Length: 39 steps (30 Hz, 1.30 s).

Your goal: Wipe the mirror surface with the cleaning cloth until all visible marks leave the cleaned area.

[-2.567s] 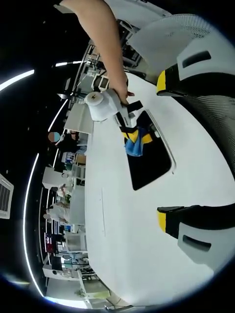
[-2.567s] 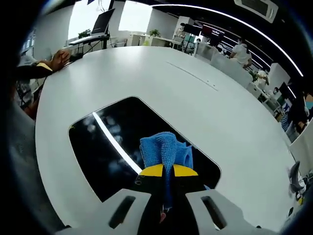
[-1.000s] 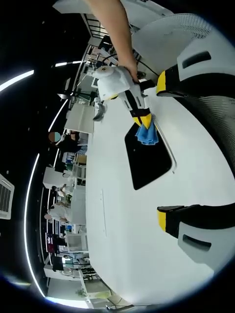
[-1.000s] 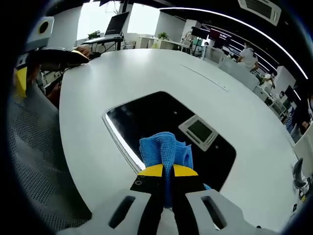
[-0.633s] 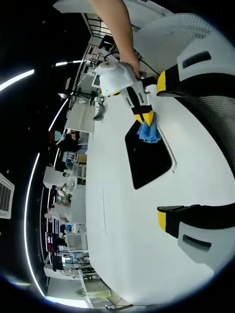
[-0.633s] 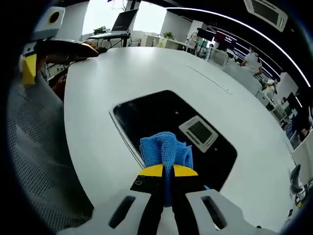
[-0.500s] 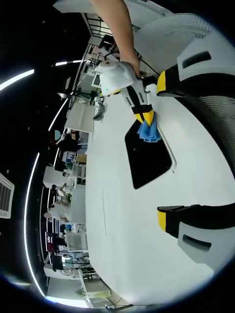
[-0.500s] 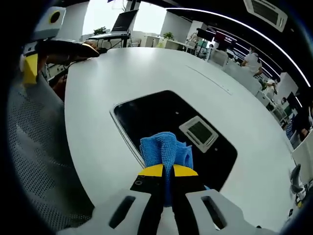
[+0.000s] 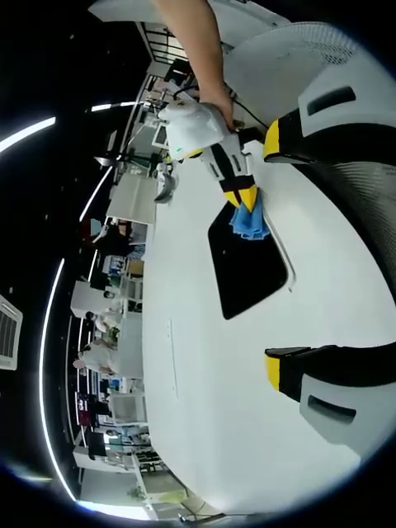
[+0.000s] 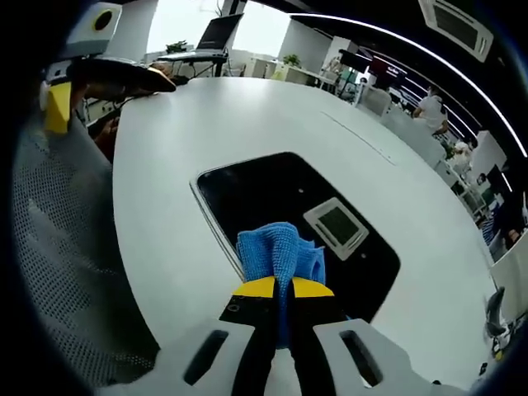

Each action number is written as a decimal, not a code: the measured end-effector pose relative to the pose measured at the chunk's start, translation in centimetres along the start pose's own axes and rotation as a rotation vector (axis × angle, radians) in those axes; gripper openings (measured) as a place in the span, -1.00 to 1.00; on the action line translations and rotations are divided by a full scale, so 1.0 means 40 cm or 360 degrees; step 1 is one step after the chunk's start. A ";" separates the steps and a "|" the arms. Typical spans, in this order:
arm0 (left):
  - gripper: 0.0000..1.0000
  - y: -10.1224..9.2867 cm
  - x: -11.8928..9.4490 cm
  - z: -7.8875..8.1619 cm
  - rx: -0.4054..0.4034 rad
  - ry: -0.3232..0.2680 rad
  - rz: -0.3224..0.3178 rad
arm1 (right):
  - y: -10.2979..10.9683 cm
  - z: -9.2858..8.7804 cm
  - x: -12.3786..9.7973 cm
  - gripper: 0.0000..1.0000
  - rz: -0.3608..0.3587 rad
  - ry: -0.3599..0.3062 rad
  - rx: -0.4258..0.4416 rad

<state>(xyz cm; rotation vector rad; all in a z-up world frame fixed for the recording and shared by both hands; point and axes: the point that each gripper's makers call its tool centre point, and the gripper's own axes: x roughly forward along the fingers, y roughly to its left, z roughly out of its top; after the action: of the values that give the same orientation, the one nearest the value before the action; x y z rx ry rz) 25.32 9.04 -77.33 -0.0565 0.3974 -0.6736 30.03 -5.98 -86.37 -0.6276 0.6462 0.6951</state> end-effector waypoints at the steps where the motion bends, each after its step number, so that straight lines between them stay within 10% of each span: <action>1: 0.83 0.000 0.000 0.000 0.0000 0.0001 0.0000 | 0.000 0.000 0.000 -1.00 0.0002 0.0001 -0.0010; 39: 0.82 0.002 0.001 -0.003 -0.0001 0.0012 0.0007 | -0.062 -0.075 -0.040 -1.00 0.0002 0.0028 -0.0008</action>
<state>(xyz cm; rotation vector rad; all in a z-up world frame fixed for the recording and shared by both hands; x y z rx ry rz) 25.32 9.09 -77.48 -0.0535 0.4046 -0.6695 29.94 -10.18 -86.42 -0.6385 0.6614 0.6933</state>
